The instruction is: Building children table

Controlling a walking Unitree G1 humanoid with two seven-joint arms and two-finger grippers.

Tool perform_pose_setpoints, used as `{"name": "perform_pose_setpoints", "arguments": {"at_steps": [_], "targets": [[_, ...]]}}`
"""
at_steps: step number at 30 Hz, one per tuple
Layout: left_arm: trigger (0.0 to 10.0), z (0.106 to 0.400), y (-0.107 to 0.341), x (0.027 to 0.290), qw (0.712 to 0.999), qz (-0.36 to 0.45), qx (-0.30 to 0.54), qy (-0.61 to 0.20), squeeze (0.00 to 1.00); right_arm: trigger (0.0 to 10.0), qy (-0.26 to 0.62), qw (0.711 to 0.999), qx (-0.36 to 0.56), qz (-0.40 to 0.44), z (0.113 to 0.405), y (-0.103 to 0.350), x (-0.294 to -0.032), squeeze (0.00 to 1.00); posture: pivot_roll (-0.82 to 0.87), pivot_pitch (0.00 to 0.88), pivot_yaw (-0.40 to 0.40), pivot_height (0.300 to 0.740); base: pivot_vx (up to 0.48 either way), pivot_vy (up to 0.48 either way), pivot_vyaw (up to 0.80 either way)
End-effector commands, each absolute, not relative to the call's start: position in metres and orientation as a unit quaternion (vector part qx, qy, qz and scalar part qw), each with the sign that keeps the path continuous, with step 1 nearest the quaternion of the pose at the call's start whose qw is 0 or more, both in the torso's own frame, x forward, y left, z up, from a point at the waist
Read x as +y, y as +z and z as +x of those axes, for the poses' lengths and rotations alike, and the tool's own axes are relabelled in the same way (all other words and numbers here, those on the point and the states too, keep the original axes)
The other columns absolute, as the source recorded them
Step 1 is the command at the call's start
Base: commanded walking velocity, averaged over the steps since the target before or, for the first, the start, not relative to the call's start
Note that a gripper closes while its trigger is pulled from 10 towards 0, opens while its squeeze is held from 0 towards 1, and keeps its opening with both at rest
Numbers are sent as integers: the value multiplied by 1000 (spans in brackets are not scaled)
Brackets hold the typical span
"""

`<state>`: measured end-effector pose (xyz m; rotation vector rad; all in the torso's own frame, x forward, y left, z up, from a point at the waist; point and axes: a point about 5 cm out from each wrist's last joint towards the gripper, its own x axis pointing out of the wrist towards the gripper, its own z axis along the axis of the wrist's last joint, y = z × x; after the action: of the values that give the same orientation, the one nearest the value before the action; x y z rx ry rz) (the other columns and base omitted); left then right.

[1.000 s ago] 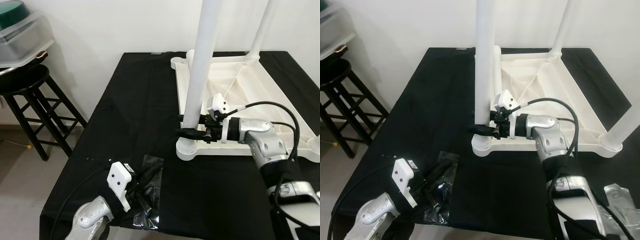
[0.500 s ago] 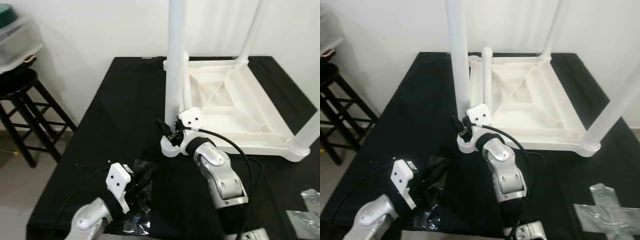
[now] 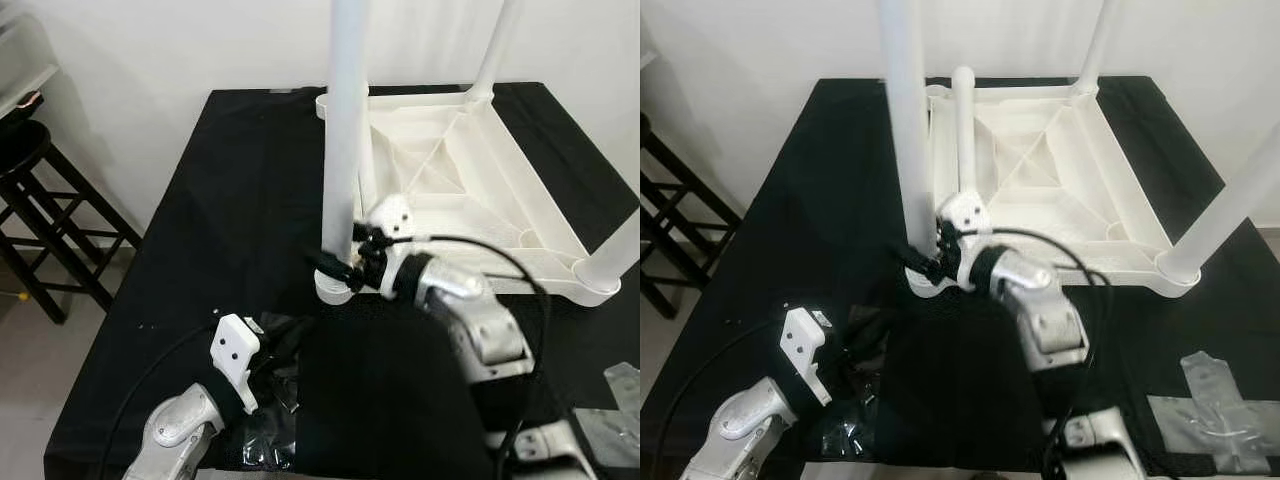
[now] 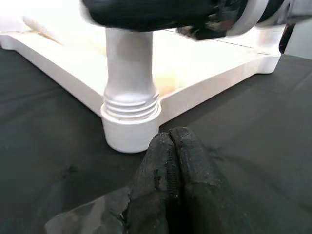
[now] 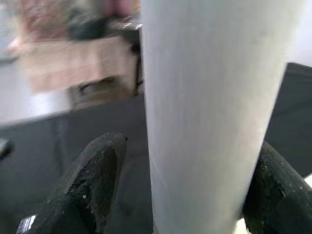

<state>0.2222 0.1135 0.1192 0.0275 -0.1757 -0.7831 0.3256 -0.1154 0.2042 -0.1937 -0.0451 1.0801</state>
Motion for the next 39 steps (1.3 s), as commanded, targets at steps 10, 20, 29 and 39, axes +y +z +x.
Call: {"name": "perform_pose_setpoints", "arguments": {"at_steps": [10, 20, 29, 39], "targets": [[10000, 221, 113, 112, 921, 15, -71, -382, 0, 4902, 593, 802, 22, -66, 339, 198, -134, 0, 10, 119, 2, 740, 0, 0, 0], [10000, 221, 113, 111, 922, 14, -73, -381, 0, 0, 548, 833, 24, -68, 346, 190, -148, 0, 5, 122, 0, 740, 0, 0, 0], [10000, 220, 114, 113, 922, 14, -73, -381, 0, 0, 251, 965, 57, -49, 337, 149, -145, 0, -13, 135, -2, 740, 0, 0, 0], [10000, 223, 114, 114, 922, 14, -72, -381, 0, 0, 281, 956, 65, -59, 305, 132, -109, 0, -21, 126, 13, 740, 0, 0, 0]]}}
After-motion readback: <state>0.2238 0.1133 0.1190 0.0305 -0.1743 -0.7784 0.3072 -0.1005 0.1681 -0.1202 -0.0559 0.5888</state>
